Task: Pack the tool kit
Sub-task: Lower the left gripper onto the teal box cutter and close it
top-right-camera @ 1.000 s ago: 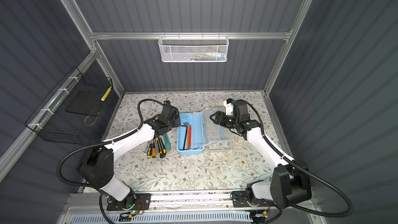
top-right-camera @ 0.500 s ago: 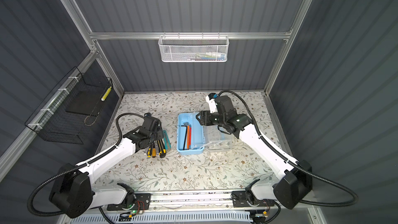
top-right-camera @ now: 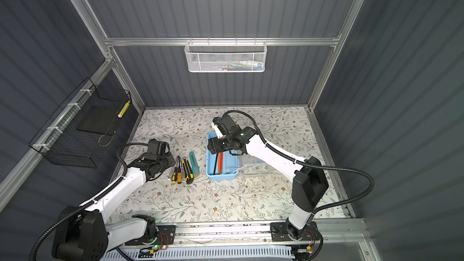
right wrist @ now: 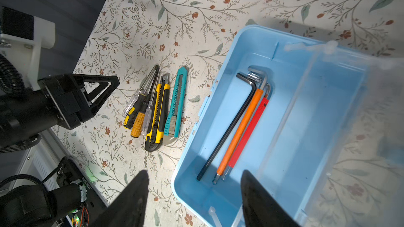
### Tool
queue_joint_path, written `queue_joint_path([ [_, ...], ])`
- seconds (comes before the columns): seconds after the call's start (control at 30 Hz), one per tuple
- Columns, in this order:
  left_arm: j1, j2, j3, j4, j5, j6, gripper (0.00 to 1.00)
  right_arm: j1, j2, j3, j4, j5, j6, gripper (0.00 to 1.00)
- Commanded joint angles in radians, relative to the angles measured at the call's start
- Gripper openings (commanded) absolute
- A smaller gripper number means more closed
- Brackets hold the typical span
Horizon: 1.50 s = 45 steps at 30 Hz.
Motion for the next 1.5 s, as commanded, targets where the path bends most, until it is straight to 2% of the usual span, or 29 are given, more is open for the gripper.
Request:
queue_joint_path([
  [0.0, 0.013, 0.037, -0.027, 0.013, 0.018, 0.023, 0.41, 0.005, -0.003, 0.013, 0.015, -0.033, 0.015, 0.67],
  [0.17, 0.021, 0.079, -0.038, 0.048, 0.042, 0.025, 0.39, 0.024, 0.048, 0.069, -0.003, -0.031, 0.008, 0.63],
  [0.37, 0.083, 0.086, -0.083, 0.114, 0.157, 0.02, 0.4, 0.087, 0.192, 0.219, -0.082, 0.018, -0.019, 0.61],
  [0.5, 0.099, 0.056, -0.091, 0.114, 0.165, 0.029, 0.39, 0.129, 0.299, 0.338, -0.142, 0.065, -0.039, 0.61],
  [0.6, 0.099, 0.013, -0.085, 0.119, 0.185, 0.028, 0.39, 0.151, 0.322, 0.356, -0.135, 0.095, -0.037, 0.6],
  [0.77, 0.076, 0.008, -0.054, 0.174, 0.278, -0.045, 0.39, 0.152, 0.259, 0.305, -0.11, 0.138, -0.036, 0.61],
  [0.93, -0.102, 0.097, 0.027, 0.179, 0.17, -0.104, 0.41, 0.141, 0.151, 0.18, -0.068, 0.168, -0.025, 0.62],
  [1.0, -0.138, 0.146, 0.052, 0.186, 0.157, -0.123, 0.42, 0.133, 0.109, 0.128, -0.053, 0.175, -0.019, 0.63],
  [1.2, -0.213, 0.221, 0.127, 0.139, 0.052, -0.141, 0.42, 0.066, -0.027, -0.039, -0.008, 0.172, -0.001, 0.63],
  [1.47, -0.278, 0.321, 0.199, 0.094, -0.016, -0.159, 0.45, -0.056, -0.167, -0.187, 0.065, 0.122, 0.007, 0.65],
])
